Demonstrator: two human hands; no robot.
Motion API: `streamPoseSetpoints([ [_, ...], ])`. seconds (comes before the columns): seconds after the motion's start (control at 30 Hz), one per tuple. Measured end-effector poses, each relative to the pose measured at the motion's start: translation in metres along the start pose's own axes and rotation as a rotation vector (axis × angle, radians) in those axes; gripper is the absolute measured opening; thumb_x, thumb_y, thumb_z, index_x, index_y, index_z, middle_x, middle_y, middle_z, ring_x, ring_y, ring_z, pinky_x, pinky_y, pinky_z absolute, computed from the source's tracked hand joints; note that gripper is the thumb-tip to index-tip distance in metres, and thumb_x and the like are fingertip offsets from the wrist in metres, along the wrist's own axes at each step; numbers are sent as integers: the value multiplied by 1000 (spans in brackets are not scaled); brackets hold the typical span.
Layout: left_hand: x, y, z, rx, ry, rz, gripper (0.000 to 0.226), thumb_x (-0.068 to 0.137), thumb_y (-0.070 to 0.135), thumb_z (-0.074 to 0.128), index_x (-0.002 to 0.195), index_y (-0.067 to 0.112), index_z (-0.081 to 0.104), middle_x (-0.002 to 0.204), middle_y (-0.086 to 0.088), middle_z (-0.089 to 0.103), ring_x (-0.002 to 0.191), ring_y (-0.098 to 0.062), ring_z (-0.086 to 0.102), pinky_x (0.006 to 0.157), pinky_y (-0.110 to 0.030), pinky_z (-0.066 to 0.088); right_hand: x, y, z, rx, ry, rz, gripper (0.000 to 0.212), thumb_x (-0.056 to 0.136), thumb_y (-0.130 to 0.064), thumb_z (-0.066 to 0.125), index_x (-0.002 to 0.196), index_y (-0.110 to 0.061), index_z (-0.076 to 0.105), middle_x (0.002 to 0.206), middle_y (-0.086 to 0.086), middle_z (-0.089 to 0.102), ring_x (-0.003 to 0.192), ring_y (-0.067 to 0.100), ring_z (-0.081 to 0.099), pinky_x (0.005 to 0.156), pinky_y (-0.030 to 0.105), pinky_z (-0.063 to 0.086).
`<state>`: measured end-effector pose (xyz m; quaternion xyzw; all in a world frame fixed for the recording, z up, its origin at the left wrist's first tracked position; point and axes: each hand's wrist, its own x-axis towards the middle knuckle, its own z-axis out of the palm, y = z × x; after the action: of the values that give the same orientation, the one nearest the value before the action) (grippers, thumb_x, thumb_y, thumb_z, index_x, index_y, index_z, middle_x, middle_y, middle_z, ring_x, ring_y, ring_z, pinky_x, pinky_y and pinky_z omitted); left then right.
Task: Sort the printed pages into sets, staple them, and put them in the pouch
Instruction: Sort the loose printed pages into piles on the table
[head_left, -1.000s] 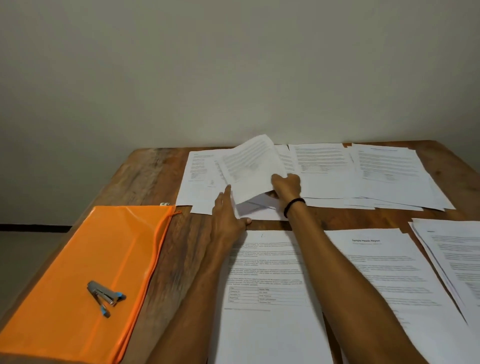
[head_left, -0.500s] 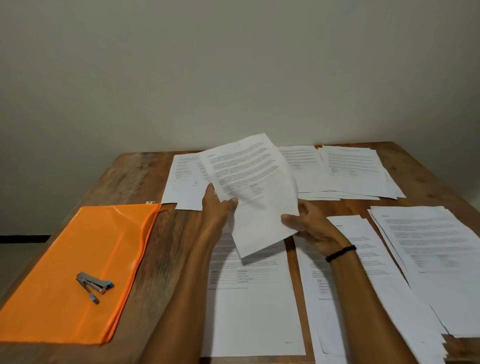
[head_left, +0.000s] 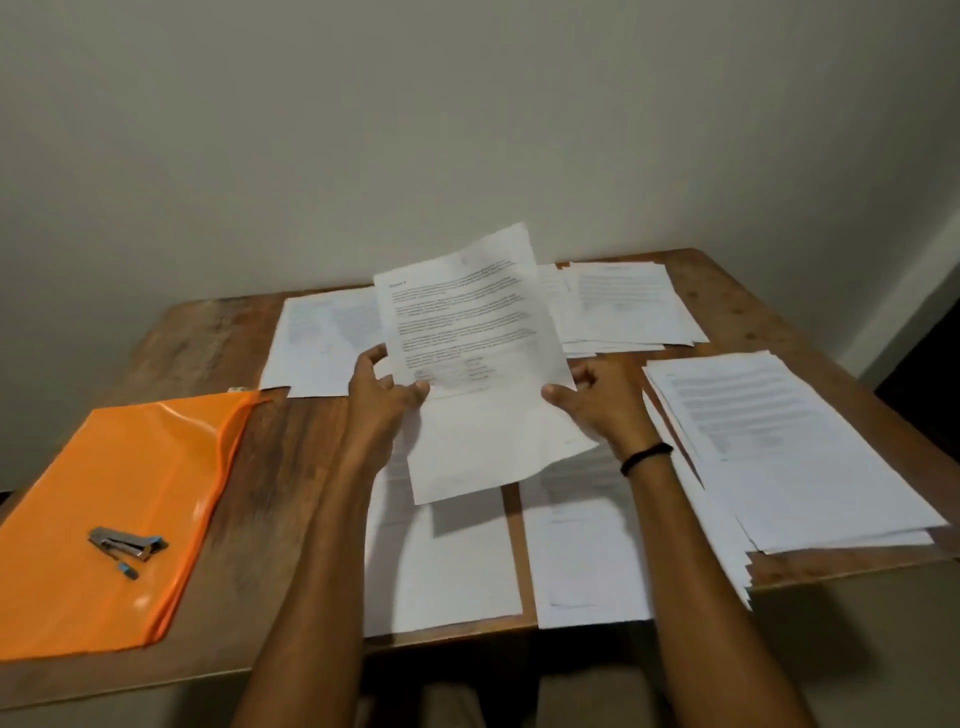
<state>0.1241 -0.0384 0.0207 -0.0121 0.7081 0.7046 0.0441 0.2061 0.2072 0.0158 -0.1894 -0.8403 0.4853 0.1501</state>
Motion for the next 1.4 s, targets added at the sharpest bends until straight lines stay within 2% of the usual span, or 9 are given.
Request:
streamPoseSetpoints([
  [0.23, -52, -33, 72, 272, -171, 73, 72, 85, 2, 74, 144, 19, 38, 130, -2, 61, 108, -18, 63, 96, -38, 54, -37, 45, -58, -385, 81, 295, 44, 82, -29, 80, 113, -1, 67, 116, 15, 69, 110, 36, 63, 87, 37, 49],
  [0.4, -77, -52, 109, 483, -275, 107, 79, 87, 2, 71, 151, 20, 30, 135, 3, 59, 106, -13, 61, 66, -6, 47, -55, 84, -70, -429, 109, 400, 36, 83, -31, 80, 104, -6, 65, 108, 14, 70, 99, 35, 66, 87, 40, 56],
  [0.47, -83, -56, 116, 567, -297, 97, 73, 88, 3, 70, 148, 17, 30, 136, -2, 60, 108, -20, 63, 58, -4, 44, -59, 90, -68, -443, 108, 378, 36, 82, -34, 81, 102, -8, 65, 108, 12, 70, 98, 34, 66, 87, 43, 58],
  [0.63, -94, -62, 122, 804, -230, 145, 71, 87, 14, 75, 144, 11, 33, 128, -12, 59, 109, -26, 60, 87, -34, 53, -59, 91, -57, -531, 121, 349, 47, 82, -36, 80, 117, -9, 62, 119, 17, 61, 110, 35, 57, 93, 43, 54],
  [0.73, -94, -66, 122, 896, -250, 99, 82, 85, 28, 78, 148, 11, 28, 137, -15, 50, 125, -31, 48, 105, -42, 44, -56, 93, -49, -510, 130, 346, 50, 84, -34, 79, 123, -9, 60, 122, 19, 59, 113, 36, 55, 96, 43, 52],
  [1.03, -90, -81, 131, 991, -317, 128, 91, 80, 43, 77, 150, 15, 27, 150, -9, 43, 141, -32, 35, 119, -50, 22, -44, 93, -44, -491, 161, 380, 48, 87, -31, 76, 126, -8, 57, 124, 21, 54, 113, 37, 54, 97, 43, 49],
  [1.2, -92, -80, 133, 876, -334, 102, 103, 77, 37, 81, 156, 20, 17, 157, -12, 30, 147, -34, 24, 117, -55, 30, -41, 99, -47, -499, 136, 358, 42, 89, -27, 72, 124, -9, 58, 122, 19, 58, 111, 36, 54, 95, 42, 49],
  [1.33, -89, -78, 128, 745, -274, 175, 82, 75, 25, 84, 143, 19, 38, 140, -1, 52, 131, -22, 46, 101, -29, 43, -38, 100, -48, -523, 105, 329, 44, 91, -21, 67, 133, -13, 54, 126, 19, 58, 116, 37, 52, 99, 44, 46],
  [1.4, -90, -74, 125, 737, -258, 198, 69, 78, 17, 82, 136, 16, 45, 134, 0, 56, 123, -17, 51, 86, -12, 34, -36, 100, -48, -535, 98, 326, 45, 92, -19, 64, 136, -15, 54, 127, 19, 58, 117, 38, 51, 100, 44, 45],
])
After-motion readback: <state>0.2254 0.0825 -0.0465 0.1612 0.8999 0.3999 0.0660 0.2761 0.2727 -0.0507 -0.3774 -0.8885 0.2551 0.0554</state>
